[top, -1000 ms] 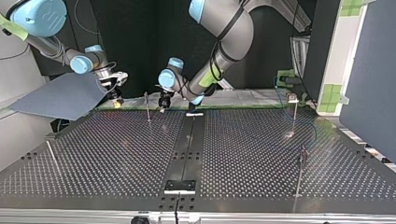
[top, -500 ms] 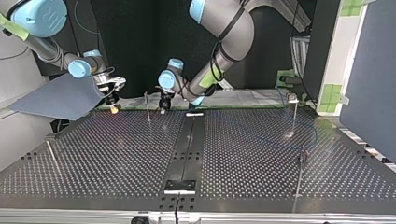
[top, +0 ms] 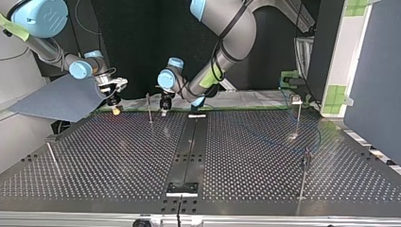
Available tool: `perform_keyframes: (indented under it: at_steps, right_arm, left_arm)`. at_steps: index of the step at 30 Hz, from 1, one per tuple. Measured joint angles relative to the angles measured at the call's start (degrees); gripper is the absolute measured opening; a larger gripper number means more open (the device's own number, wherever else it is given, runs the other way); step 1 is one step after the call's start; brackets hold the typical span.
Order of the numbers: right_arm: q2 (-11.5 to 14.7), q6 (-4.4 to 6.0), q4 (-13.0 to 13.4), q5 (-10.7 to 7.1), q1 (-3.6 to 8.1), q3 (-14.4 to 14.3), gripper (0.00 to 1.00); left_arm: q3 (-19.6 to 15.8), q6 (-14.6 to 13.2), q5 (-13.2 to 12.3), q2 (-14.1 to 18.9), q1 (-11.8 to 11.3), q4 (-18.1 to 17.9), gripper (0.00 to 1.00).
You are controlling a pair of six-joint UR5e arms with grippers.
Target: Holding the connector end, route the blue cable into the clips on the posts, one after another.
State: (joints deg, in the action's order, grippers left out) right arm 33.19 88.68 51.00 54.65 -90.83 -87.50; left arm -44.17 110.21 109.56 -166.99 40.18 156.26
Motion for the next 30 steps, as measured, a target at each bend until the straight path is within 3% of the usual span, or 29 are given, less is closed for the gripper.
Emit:
perform_keyframes:
  at_steps: [6, 17, 25, 30]
  right_arm:
    - [-0.03, 0.09, -0.17, -0.05, -0.08, 0.00, 0.00]
    - [-0.09, -0.05, -1.05, -0.06, -0.07, 0.00, 0.00]
    - [-0.09, -0.39, -1.98, -0.05, 0.23, 0.00, 0.00]
    - [-0.09, -0.60, -2.40, -0.06, 0.29, 0.00, 0.00]
  left_arm:
    - [-0.01, -1.87, 2.37, 0.00, 0.18, 3.28, 1.00]
    - [-0.01, -6.03, 3.91, 0.19, 1.61, 9.99, 1.00]
    - [-0.27, -6.52, 4.29, 2.78, 3.66, 14.67, 1.00]
    - [-0.84, -6.58, 5.44, 3.10, 6.17, 17.59, 1.00]
